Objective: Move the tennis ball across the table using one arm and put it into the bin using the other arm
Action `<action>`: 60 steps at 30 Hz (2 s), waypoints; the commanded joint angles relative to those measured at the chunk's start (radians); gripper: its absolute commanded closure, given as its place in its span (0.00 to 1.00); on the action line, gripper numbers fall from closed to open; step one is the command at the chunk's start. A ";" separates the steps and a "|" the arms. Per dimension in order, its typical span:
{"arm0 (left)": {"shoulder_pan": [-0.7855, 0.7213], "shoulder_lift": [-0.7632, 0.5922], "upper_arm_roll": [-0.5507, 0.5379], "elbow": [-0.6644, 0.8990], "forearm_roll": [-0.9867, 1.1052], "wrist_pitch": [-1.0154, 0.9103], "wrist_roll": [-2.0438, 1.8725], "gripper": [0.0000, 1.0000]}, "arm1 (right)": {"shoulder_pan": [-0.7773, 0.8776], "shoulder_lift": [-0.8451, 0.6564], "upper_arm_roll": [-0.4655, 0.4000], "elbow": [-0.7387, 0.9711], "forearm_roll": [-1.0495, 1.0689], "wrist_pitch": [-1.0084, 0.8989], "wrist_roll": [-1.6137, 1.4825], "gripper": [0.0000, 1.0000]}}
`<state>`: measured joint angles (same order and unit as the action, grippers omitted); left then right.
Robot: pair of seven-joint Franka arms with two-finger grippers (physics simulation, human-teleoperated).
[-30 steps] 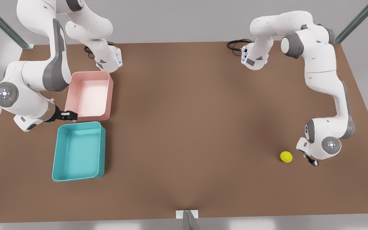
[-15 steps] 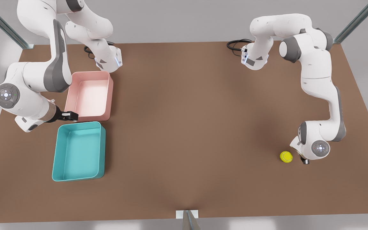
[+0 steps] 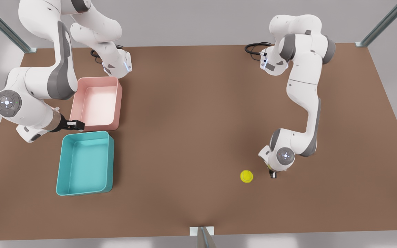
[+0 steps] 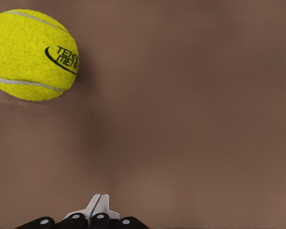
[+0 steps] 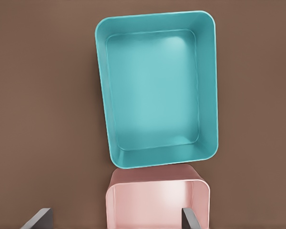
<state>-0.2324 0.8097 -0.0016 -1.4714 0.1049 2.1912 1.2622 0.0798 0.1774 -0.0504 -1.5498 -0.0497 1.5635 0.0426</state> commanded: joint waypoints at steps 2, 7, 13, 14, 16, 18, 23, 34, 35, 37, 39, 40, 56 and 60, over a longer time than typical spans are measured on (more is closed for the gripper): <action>0.025 -0.081 0.003 0.005 -0.018 -0.191 -0.544 0.79 | 0.000 -0.001 0.000 0.000 0.001 0.000 0.000 0.00; 0.082 -0.411 0.146 0.091 -0.123 -0.602 -1.213 0.00 | 0.002 0.053 0.001 0.013 0.022 0.001 0.000 0.00; 0.081 -0.558 0.201 0.144 -0.145 -0.874 -1.244 0.00 | 0.006 0.175 0.000 0.102 0.053 0.007 0.000 0.00; 0.081 -0.563 0.203 0.144 -0.145 -0.880 -1.232 0.00 | 0.006 0.175 0.001 0.102 0.056 0.007 0.000 0.00; 0.081 -0.557 0.207 0.146 -0.143 -0.887 -1.231 0.00 | 0.006 0.191 0.001 0.111 0.060 0.026 0.000 0.00; 0.087 -0.543 0.204 0.146 -0.146 -0.878 -1.241 0.00 | 0.005 0.201 0.001 0.111 0.060 0.056 0.002 0.00; 0.123 -0.543 0.204 0.155 -0.163 -0.877 -1.241 0.00 | -0.003 0.387 -0.002 0.283 0.059 0.225 0.000 0.00; 0.128 -0.547 0.201 0.157 -0.195 -0.924 -1.236 0.00 | -0.060 0.646 -0.008 0.416 0.166 0.567 -0.221 0.00; 0.128 -0.547 0.201 0.157 -0.197 -0.924 -1.238 0.00 | -0.060 0.654 -0.008 0.422 0.166 0.560 -0.216 0.00; 0.130 -0.547 0.201 0.157 -0.197 -0.924 -1.236 0.00 | -0.060 0.741 -0.003 0.528 0.169 0.491 -0.213 0.00; 0.130 -0.547 0.199 0.157 -0.197 -0.924 -1.238 0.00 | -0.058 0.809 -0.008 0.597 0.169 0.449 -0.213 0.00; 0.130 -0.547 0.201 0.157 -0.197 -0.924 -1.236 0.00 | -0.051 0.824 -0.008 0.612 0.168 0.449 -0.211 0.00; 0.142 -0.546 0.201 0.155 -0.197 -0.926 -1.235 0.00 | -0.017 0.996 -0.003 0.766 0.166 0.524 -0.214 0.00; 0.142 -0.544 0.201 0.154 -0.195 -0.926 -1.233 0.00 | -0.011 1.013 0.004 0.780 0.166 0.529 -0.214 0.00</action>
<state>-0.0900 0.2664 0.1991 -1.3178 -0.0914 1.2665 0.0772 0.0672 1.1894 -0.0473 -0.7734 0.1151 2.0808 -0.1320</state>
